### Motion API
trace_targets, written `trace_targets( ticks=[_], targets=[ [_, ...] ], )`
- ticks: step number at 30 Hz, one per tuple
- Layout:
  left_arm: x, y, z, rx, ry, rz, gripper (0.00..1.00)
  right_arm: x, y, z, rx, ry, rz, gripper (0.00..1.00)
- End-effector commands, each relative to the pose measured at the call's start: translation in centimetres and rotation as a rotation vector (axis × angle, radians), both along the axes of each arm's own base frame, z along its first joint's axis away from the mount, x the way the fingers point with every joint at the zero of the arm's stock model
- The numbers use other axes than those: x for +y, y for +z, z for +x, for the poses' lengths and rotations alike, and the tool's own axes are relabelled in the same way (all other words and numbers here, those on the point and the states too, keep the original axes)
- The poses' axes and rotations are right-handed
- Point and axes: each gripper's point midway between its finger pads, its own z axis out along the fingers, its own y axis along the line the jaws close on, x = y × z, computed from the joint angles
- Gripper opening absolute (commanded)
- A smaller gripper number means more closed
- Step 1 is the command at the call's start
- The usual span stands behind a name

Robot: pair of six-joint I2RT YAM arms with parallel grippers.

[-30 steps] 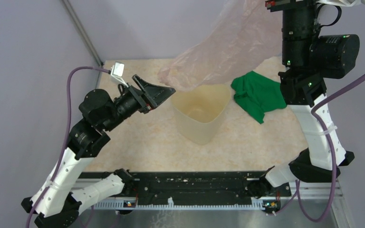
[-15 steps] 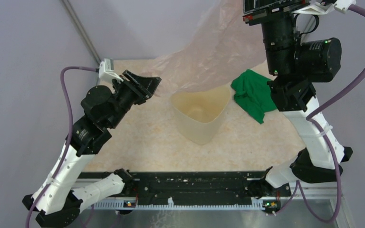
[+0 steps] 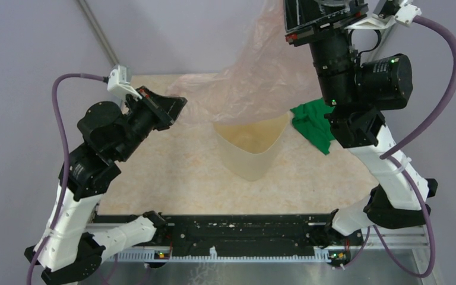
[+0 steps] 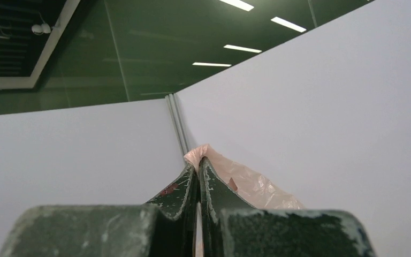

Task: Put the trash bags into the trash bin

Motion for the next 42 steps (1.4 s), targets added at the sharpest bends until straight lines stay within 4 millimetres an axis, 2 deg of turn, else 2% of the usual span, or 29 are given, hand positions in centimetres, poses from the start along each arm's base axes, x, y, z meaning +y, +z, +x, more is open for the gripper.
trace_targets(
  ticks=[1, 6, 13, 17, 19, 22, 25, 29, 32, 35, 40, 42],
  targets=[
    [2.0, 0.5, -1.4, -0.017, 0.033, 0.037, 0.00, 0.3, -0.7, -0.1, 0.031, 0.004, -0.002, 0.00],
    [2.0, -0.4, -0.7, 0.008, 0.053, 0.075, 0.00, 1.8, -2.0, 0.2, 0.063, 0.024, -0.025, 0.00],
    [3.6, -1.3, 2.2, 0.010, 0.207, 0.174, 0.00, 4.6, -5.0, 0.8, 0.132, 0.093, -0.085, 0.00],
    [4.3, -1.6, 4.0, 0.012, 0.291, 0.251, 0.00, 5.1, -6.7, 0.7, 0.178, 0.128, -0.117, 0.00],
    [4.4, -1.9, 4.7, 0.015, 0.318, 0.283, 0.00, 4.7, -7.5, 0.8, 0.217, 0.133, -0.108, 0.00],
    [4.8, -2.5, 5.6, 0.027, 0.358, 0.330, 0.00, 4.4, -8.6, 0.6, 0.263, 0.152, -0.105, 0.09],
    [4.8, -2.9, 6.5, 0.036, 0.366, 0.362, 0.00, 4.0, -9.6, 0.0, 0.309, 0.193, -0.103, 0.22],
    [4.8, -4.1, 8.5, 0.077, 0.345, 0.393, 0.00, 4.3, -11.1, -0.8, 0.379, 0.258, -0.137, 0.47],
    [5.6, -5.2, 10.0, 0.110, 0.335, 0.394, 0.00, 4.6, -12.1, -1.6, 0.425, 0.312, -0.175, 0.63],
    [6.0, -6.6, 11.2, 0.148, 0.313, 0.401, 0.00, 4.7, -13.2, -2.1, 0.488, 0.338, -0.222, 0.74],
    [6.1, -8.6, 12.3, 0.181, 0.285, 0.404, 0.00, 4.9, -15.4, -2.8, 0.586, 0.366, -0.312, 0.83],
    [6.1, -9.3, 12.6, 0.191, 0.271, 0.407, 0.00, 4.9, -16.4, -2.9, 0.622, 0.367, -0.347, 0.96]
  ],
)
